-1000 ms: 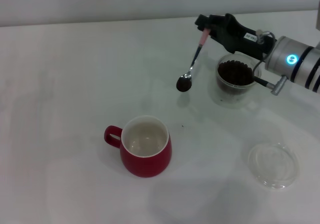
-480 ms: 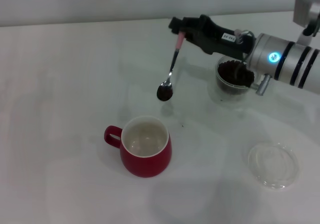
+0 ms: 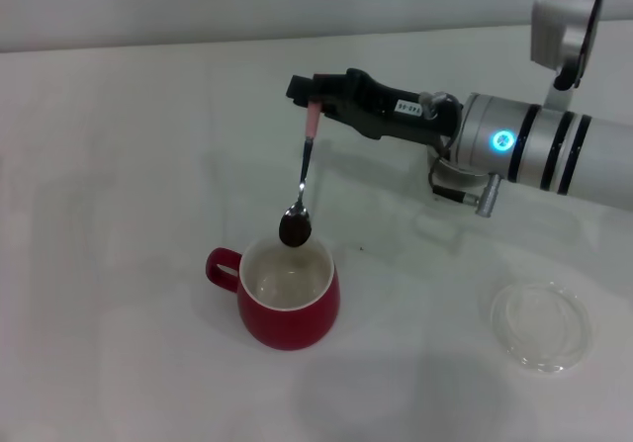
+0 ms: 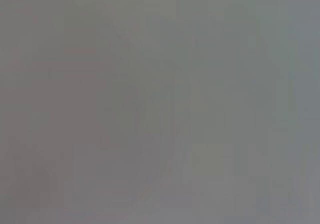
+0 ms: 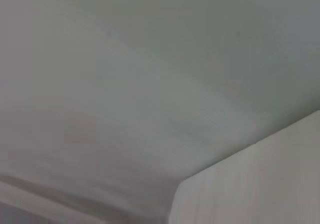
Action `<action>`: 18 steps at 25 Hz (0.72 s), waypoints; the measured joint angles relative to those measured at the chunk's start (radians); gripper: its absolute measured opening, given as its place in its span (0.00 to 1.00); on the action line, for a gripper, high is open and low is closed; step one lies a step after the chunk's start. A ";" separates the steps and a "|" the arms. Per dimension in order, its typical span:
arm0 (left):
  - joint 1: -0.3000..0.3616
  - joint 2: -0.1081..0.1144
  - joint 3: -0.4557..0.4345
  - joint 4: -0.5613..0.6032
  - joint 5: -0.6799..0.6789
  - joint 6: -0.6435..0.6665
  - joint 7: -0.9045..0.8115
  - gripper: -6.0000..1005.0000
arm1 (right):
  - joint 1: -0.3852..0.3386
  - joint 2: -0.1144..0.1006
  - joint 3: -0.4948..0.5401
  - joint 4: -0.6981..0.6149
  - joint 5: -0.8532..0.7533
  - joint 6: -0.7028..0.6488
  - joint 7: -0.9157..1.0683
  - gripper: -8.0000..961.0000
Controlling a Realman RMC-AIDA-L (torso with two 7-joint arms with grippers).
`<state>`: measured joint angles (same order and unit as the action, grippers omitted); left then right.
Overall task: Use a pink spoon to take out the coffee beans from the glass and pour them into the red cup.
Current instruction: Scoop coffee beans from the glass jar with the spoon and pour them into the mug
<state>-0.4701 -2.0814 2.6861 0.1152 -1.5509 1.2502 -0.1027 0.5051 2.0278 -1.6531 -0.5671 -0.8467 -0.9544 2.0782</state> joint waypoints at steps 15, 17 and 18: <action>-0.022 0.000 0.002 0.000 0.005 0.000 0.000 0.80 | 0.024 0.000 -0.064 -0.003 0.010 0.015 -0.135 0.16; -0.022 0.000 0.002 0.000 0.005 0.000 0.000 0.80 | 0.024 0.000 -0.065 -0.003 0.015 0.011 -0.173 0.16; -0.022 0.000 0.002 0.000 0.004 0.000 0.000 0.80 | 0.024 0.000 -0.066 -0.003 0.021 0.007 -0.195 0.16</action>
<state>-0.4920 -2.0816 2.6876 0.1150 -1.5471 1.2502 -0.1025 0.5293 2.0279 -1.7190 -0.5700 -0.8258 -0.9473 1.8833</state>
